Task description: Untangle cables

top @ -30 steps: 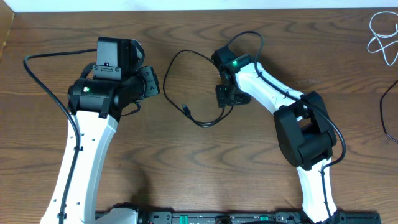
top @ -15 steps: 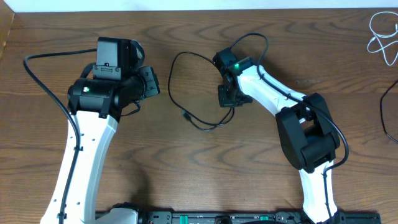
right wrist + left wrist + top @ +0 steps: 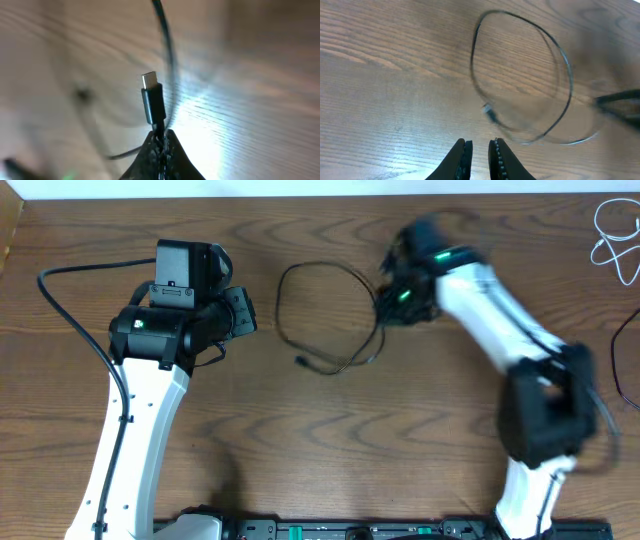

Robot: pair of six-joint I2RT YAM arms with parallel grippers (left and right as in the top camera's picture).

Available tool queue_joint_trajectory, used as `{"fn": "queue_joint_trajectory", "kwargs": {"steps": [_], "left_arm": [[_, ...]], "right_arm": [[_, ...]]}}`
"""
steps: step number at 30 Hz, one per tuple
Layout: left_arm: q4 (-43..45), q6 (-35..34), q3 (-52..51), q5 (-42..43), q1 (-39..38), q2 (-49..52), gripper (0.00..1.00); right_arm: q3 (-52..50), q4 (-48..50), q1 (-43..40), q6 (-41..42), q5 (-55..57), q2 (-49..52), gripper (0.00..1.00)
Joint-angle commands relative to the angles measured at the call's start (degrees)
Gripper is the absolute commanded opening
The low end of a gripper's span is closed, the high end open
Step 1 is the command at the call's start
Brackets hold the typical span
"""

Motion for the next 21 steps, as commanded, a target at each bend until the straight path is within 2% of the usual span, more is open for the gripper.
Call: {"fn": "queue_joint_trajectory", "kwargs": {"steps": [1, 4, 5, 13, 21], "left_arm": [[-0.3, 0.5, 0.3, -0.8, 0.3, -0.3, 0.17], [-0.3, 0.5, 0.3, -0.8, 0.3, -0.3, 0.17], [-0.3, 0.5, 0.3, -0.8, 0.3, -0.3, 0.21], [-0.3, 0.5, 0.3, -0.7, 0.3, -0.3, 0.21], [-0.3, 0.5, 0.3, -0.7, 0.3, -0.3, 0.21]], "right_arm": [[2.1, 0.2, -6.5, -2.9, -7.5, -9.1, 0.01], [2.1, 1.2, -12.5, -2.9, -8.1, -13.7, 0.01], [2.1, 1.6, -14.6, -2.9, -8.1, -15.0, 0.01], [2.1, 5.9, -31.6, -0.9, -8.1, -22.1, 0.01], [4.6, 17.9, -48.2, 8.5, -2.1, -24.7, 0.01]]}}
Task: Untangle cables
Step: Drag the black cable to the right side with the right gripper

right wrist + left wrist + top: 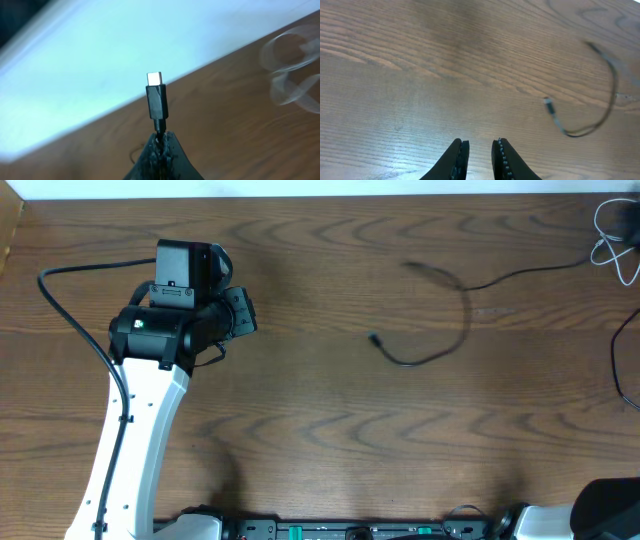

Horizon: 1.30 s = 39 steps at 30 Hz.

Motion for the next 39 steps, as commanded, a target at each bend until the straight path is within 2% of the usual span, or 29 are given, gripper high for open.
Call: {"fn": "queue_joint_trajectory", "kwargs": {"steps": [1, 9, 18, 23, 29, 39], "left_arm": [[-0.3, 0.5, 0.3, -0.7, 0.3, -0.3, 0.21], [0.1, 0.5, 0.3, -0.7, 0.3, -0.2, 0.22], [0.6, 0.5, 0.3, -0.7, 0.3, 0.2, 0.25], [1.3, -0.2, 0.3, -0.7, 0.3, 0.3, 0.26], [2.4, -0.3, 0.3, -0.3, 0.2, 0.3, 0.26], [2.4, -0.3, 0.3, -0.3, 0.2, 0.3, 0.26]], "right_arm": [[3.4, 1.7, -5.6, 4.7, 5.1, -1.9, 0.01], [10.9, -0.2, -13.1, 3.3, 23.0, -1.9, 0.01], [14.1, -0.4, -13.6, -2.7, 42.8, -1.9, 0.01], [14.1, -5.0, -13.1, -3.4, 41.8, -0.7, 0.01], [14.0, -14.8, -8.8, -5.2, 26.6, 4.5, 0.01], [14.0, -22.0, 4.0, -5.1, 27.1, 18.4, 0.03]]}}
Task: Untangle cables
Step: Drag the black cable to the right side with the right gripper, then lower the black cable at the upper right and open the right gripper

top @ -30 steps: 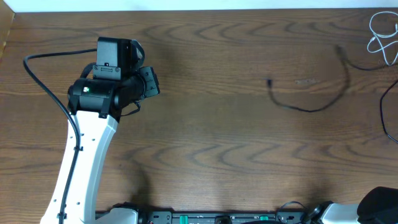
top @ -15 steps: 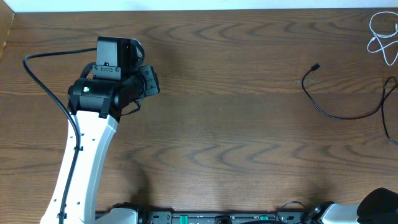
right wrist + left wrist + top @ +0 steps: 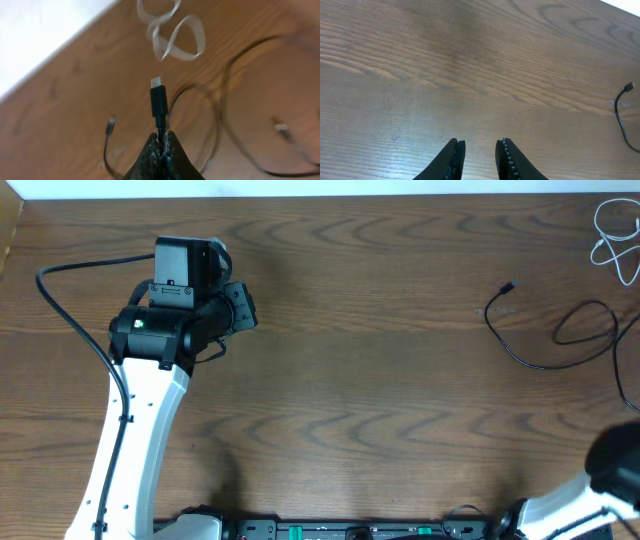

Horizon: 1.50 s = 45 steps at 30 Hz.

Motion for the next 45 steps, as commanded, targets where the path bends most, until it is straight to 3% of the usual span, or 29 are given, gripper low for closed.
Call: {"fn": "queue_joint_trajectory", "kwargs": {"steps": [1, 6, 11, 15, 21, 27, 30, 34, 38, 45], "left_arm": [[0.0, -0.2, 0.3, -0.3, 0.2, 0.3, 0.26], [0.0, -0.2, 0.3, -0.3, 0.2, 0.3, 0.26], [0.0, -0.2, 0.3, -0.3, 0.2, 0.3, 0.26], [0.0, -0.2, 0.3, -0.3, 0.2, 0.3, 0.26], [0.0, -0.2, 0.3, -0.3, 0.2, 0.3, 0.26], [0.0, -0.2, 0.3, -0.3, 0.2, 0.3, 0.26], [0.0, -0.2, 0.3, -0.3, 0.2, 0.3, 0.26], [0.0, -0.2, 0.3, -0.3, 0.2, 0.3, 0.26], [0.0, -0.2, 0.3, -0.3, 0.2, 0.3, 0.26], [-0.1, -0.2, 0.3, -0.4, 0.2, 0.3, 0.26]], "right_arm": [[0.5, -0.7, 3.5, -0.9, -1.0, 4.5, 0.05], [0.5, -2.0, 5.8, -0.9, -4.1, 10.3, 0.19], [0.5, -5.4, 5.2, -0.9, -6.2, 12.3, 0.52], [0.6, -7.0, 3.6, -0.9, -6.1, 11.9, 0.66], [0.7, -7.7, -0.1, -0.1, -10.4, 11.0, 0.67], [0.7, -7.3, -0.6, -13.9, -27.3, 10.1, 0.67], [0.5, -7.3, 1.2, -17.9, -30.4, 10.2, 0.67], [0.4, -7.5, 5.6, -22.8, -27.0, 10.6, 0.68], [0.3, -7.6, 10.6, -22.9, -15.4, 12.6, 0.71], [0.3, -7.6, 14.7, -22.3, -10.4, 17.5, 0.70]]}}
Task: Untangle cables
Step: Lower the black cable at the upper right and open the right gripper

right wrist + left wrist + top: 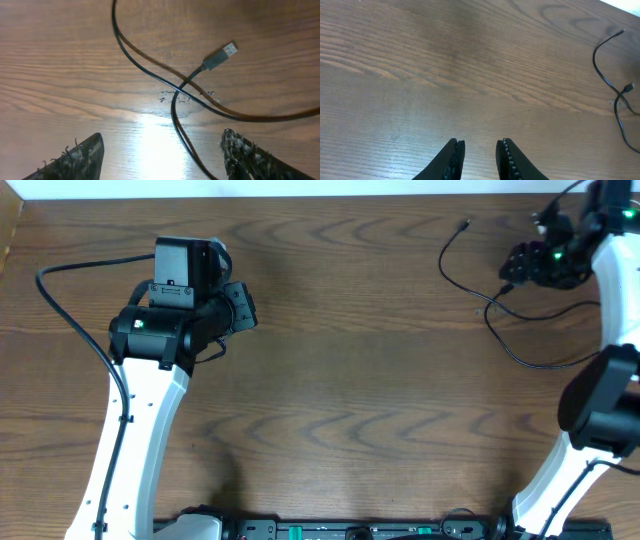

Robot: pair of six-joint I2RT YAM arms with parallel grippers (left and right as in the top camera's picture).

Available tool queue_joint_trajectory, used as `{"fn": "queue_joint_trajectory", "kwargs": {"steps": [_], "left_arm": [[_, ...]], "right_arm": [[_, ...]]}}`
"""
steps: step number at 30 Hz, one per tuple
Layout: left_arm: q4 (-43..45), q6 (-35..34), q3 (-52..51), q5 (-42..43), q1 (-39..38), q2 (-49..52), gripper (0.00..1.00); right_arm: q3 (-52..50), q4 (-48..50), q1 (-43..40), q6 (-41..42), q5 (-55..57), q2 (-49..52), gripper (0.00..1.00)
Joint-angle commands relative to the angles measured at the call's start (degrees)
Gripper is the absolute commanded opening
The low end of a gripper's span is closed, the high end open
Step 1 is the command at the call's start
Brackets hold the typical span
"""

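A thin black cable (478, 285) lies loose at the table's far right, its strands crossing each other. One end (466, 225) points up-left and a second plug (509, 287) lies near my right gripper (518, 270). In the right wrist view the black cable (150, 75) crosses itself beside a USB plug (220, 54). The right gripper (162, 134) hangs wide open just above that crossing, holding nothing. My left gripper (243, 310) stays at the left. In its own view the left gripper (480, 150) is slightly open and empty, with the cable (600, 70) far off to the right.
The left arm's own black lead (60, 300) loops at the far left edge. The right arm (615, 290) runs down the table's right side. A white wall strip (300, 188) borders the table's far edge.
My right gripper, then shut on the cable's small plug, is now wide open and empty above the cable at the far right. One cable end now lies further up-left. The left arm is unchanged.
The cable lay coiled mid-table with my right gripper shut on its plug. Then it was stretched toward the right. Then it lay in loops by the right edge, the plug still held. Now the plug is let go and the cable rests at the far right.
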Motion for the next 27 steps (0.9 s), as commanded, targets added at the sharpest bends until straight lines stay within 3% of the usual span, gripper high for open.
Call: {"fn": "queue_joint_trajectory", "kwargs": {"steps": [1, 27], "left_arm": [[-0.1, -0.1, 0.3, -0.3, 0.2, 0.3, 0.26], [-0.1, -0.1, 0.3, -0.3, 0.2, 0.3, 0.27]], "right_arm": [[0.3, 0.1, 0.4, -1.2, 5.2, 3.9, 0.71], [0.0, 2.6, 3.8, -2.9, 8.9, 14.7, 0.54]]}}
